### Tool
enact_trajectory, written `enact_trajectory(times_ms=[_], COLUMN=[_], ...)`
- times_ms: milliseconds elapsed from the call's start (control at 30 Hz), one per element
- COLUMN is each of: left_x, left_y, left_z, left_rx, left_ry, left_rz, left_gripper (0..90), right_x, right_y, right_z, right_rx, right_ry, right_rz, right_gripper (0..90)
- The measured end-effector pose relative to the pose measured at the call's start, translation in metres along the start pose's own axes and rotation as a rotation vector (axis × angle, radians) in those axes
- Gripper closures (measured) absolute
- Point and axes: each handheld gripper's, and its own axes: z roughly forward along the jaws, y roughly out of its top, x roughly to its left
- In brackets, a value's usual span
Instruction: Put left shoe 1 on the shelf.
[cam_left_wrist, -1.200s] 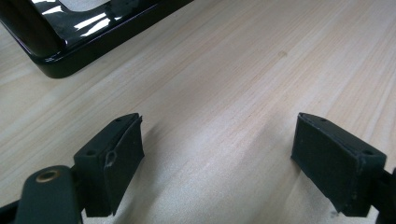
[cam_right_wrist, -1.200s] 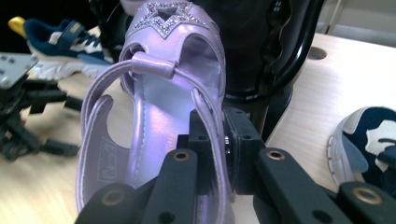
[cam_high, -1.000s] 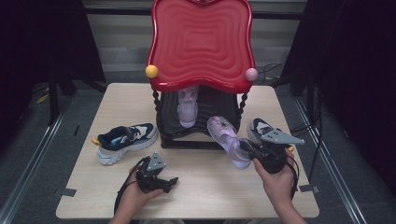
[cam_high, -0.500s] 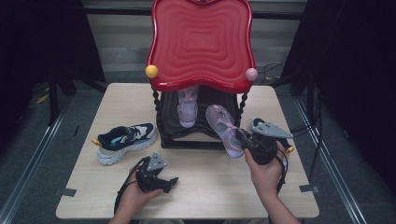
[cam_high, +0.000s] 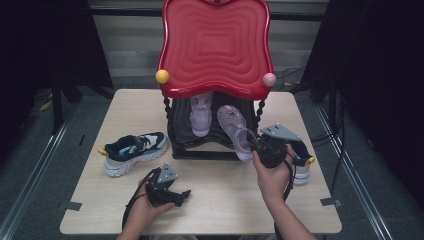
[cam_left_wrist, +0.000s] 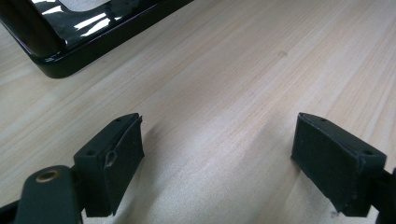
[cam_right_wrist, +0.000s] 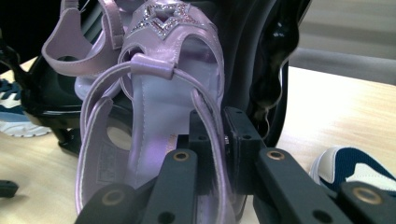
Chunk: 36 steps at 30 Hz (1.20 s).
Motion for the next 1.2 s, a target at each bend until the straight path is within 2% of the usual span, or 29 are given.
enact_trajectory(times_ms=[200,400,667,733,1033,1200], left_x=[0.0,0.0,0.0,0.0,0.0,0.0], left_y=[0.0,0.0,0.0,0.0,0.0,0.0], left_z=[0.0,0.0,0.0,0.0,0.0,0.0], left_rx=[0.0,0.003,0.003,0.003,0.003,0.003], left_ry=[0.0,-0.001,-0.001,-0.001,-0.001,-0.001], left_rz=[0.0,0.003,0.004,0.004,0.004,0.004], left_gripper=[15.9,15.9,15.8,15.8,15.8,15.8], right_x=[0.004,0.01,0.015,0.017,0.022,0.027], right_y=[0.004,0.008,0.01,0.01,0.011,0.013], right_z=[0.007,0.014,0.019,0.021,0.03,0.036], right_rx=[-0.011,-0.032,-0.096,-0.111,-0.149,-0.148], right_ry=[-0.025,-0.072,-0.141,-0.148,-0.192,-0.214], right_rz=[0.005,0.014,0.052,0.072,0.111,0.096], right_gripper=[81.8,81.8,81.8,81.8,81.7,81.7])
